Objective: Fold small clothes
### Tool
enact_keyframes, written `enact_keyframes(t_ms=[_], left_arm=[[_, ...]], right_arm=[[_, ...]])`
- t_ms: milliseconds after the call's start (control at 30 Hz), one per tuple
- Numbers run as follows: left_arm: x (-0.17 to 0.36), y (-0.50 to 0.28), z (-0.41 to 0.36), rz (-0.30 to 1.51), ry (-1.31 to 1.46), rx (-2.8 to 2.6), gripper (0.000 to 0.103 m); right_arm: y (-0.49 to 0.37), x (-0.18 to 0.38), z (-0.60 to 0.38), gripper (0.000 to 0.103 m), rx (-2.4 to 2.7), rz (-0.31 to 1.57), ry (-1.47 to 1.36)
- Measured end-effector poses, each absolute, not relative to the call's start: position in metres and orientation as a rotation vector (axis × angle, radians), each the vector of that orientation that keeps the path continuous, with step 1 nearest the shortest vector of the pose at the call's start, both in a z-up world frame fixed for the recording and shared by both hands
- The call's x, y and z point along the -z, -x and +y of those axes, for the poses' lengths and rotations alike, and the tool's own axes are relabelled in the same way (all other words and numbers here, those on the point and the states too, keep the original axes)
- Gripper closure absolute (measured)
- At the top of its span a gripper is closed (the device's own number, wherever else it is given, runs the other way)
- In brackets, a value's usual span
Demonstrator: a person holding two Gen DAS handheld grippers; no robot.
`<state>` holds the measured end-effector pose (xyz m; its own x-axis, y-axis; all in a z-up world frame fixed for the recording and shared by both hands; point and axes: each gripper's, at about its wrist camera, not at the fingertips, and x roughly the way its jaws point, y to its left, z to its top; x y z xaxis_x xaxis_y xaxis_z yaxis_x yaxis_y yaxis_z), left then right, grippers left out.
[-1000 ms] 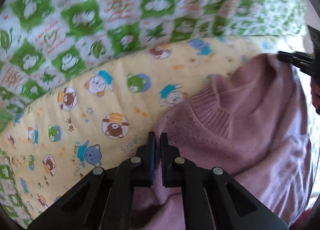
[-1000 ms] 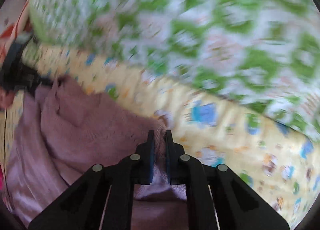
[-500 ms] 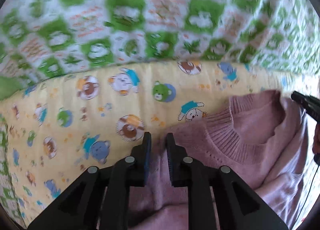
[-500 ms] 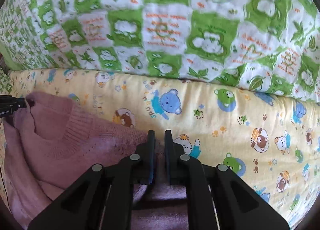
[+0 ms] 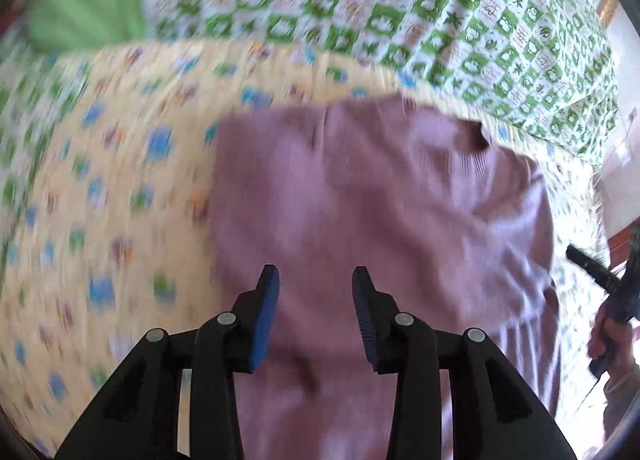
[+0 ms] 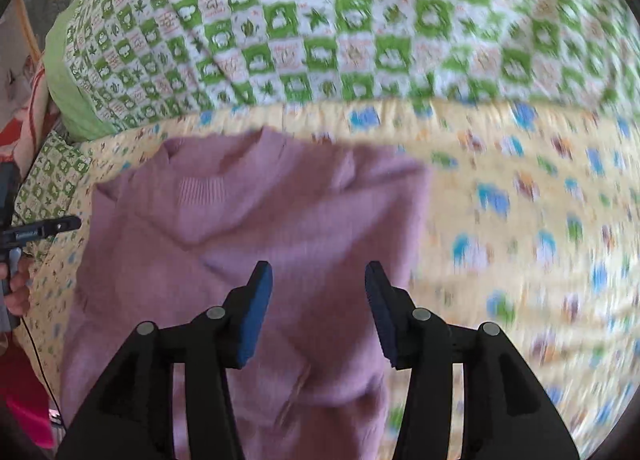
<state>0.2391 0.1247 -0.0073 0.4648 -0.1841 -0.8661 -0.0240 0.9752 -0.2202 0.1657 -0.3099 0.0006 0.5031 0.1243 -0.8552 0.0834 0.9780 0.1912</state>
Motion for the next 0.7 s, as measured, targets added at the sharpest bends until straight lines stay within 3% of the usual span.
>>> enact_keyframes(t_ms=[100,200,700], left_arm=[[0.022,-0.194,0.128,1.119,0.289,0.081,0.061],[0.031,-0.159,0.128,1.14,0.318,0.073,0.05],[0.057,-0.025,0.132,1.223,0.257,0.007,0.047]], right_arm=[[-0.134,0.013,-0.306,0.053,-0.004,1.083,-0.285],[-0.105,0.02,-0.301,0.053,-0.004,1.122,-0.331],[0.006,0.004,-0.277,0.052,0.025,1.156,-0.333]])
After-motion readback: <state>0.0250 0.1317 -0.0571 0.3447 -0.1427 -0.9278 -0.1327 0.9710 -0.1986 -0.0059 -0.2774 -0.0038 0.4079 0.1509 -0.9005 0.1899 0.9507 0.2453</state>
